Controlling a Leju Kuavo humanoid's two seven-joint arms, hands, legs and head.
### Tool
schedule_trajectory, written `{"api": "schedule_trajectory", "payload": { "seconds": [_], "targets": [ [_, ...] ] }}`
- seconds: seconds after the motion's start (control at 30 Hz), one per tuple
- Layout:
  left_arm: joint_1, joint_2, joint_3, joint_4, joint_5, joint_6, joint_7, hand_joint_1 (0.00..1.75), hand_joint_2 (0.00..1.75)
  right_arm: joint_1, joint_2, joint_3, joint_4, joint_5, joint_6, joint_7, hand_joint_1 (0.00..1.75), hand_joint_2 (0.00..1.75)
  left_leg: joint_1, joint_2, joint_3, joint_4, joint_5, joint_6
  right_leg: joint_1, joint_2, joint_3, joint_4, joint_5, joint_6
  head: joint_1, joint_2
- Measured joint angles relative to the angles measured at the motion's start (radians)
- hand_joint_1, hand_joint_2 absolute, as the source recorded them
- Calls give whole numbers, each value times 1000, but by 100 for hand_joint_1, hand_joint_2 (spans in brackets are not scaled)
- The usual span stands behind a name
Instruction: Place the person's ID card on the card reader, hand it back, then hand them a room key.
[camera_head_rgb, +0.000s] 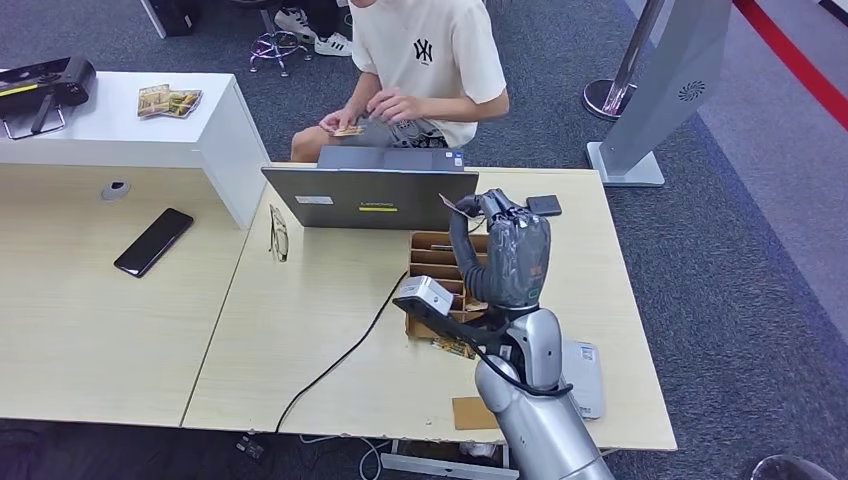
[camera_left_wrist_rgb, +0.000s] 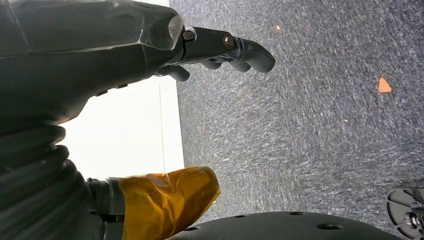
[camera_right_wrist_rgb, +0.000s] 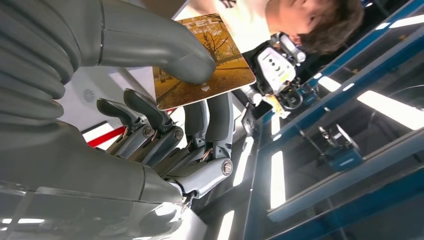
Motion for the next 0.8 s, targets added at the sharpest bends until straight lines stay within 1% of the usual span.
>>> {"api": "schedule_trajectory", "payload": {
  "seconds": [0.13,0.27,0.5,0.8],
  "targets": [
    [0,0,0,0,-6,-2,0,0,175,-16,2,28,11,-6,0,0,175,175,0,0,0,0,0,0,0,0,0,0,0,0,0,0],
    [0,0,-2,0,-16,-7,0,0,175,-57,3,72,43,-19,0,23,175,0,0,0,0,0,0,0,0,0,0,0,0,0,0,0],
    [-1,0,-11,0,-42,-21,-9,0,175,-183,4,133,167,-39,0,74,175,0,0,0,0,0,0,0,0,0,0,0,0,0,0,0],
    [-4,1,-30,0,-69,-39,-15,0,175,-327,21,165,326,-16,0,117,175,0,0,0,0,0,0,0,0,0,0,0,0,0,0,0]
  ]
}}
